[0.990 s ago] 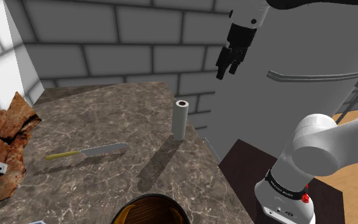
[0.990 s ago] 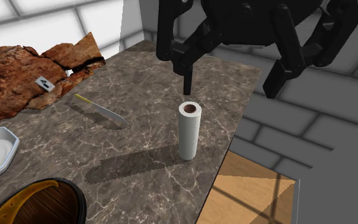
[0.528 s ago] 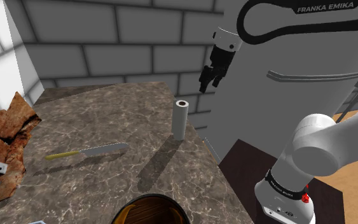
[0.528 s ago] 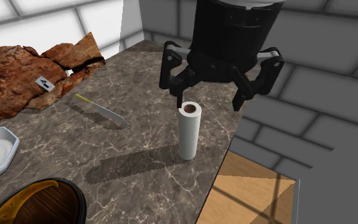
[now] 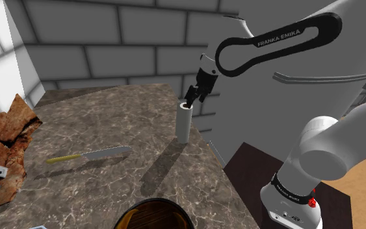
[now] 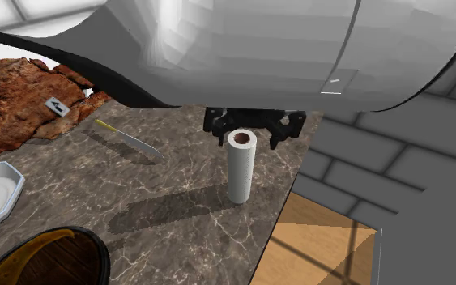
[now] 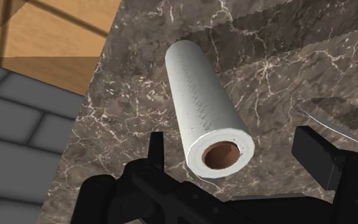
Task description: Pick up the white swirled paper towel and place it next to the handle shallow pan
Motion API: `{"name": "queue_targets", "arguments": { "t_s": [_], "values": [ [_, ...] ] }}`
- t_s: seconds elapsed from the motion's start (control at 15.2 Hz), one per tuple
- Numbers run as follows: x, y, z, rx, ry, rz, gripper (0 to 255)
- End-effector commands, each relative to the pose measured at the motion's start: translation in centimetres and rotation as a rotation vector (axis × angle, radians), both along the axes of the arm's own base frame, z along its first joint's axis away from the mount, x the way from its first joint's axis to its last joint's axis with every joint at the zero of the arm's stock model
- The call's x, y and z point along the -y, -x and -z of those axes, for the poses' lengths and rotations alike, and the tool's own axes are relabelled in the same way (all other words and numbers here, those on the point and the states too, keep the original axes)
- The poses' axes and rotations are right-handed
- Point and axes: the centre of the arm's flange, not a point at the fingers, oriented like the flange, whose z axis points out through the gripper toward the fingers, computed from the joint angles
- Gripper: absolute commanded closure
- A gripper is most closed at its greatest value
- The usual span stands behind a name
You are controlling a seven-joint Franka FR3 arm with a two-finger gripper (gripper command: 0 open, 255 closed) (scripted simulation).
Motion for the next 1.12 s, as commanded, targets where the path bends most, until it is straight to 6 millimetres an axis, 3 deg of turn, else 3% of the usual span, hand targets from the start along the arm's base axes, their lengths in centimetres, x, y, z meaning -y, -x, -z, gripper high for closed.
{"name": "queue_targets", "arguments": {
  "t_s": [0.0, 0.53, 0.99, 1.06],
  "values": [
    [-0.2, -1.2, 1.5, 0.018, -0.005, -0.001, 0],
    [-0.5, -2.2, 5.3, 0.018, -0.005, -0.001, 0],
    [-0.5, -2.2, 5.3, 0.018, -0.005, -0.001, 0],
    [-0.5, -2.2, 5.3, 0.018, -0.005, -0.001, 255]
  ]
}}
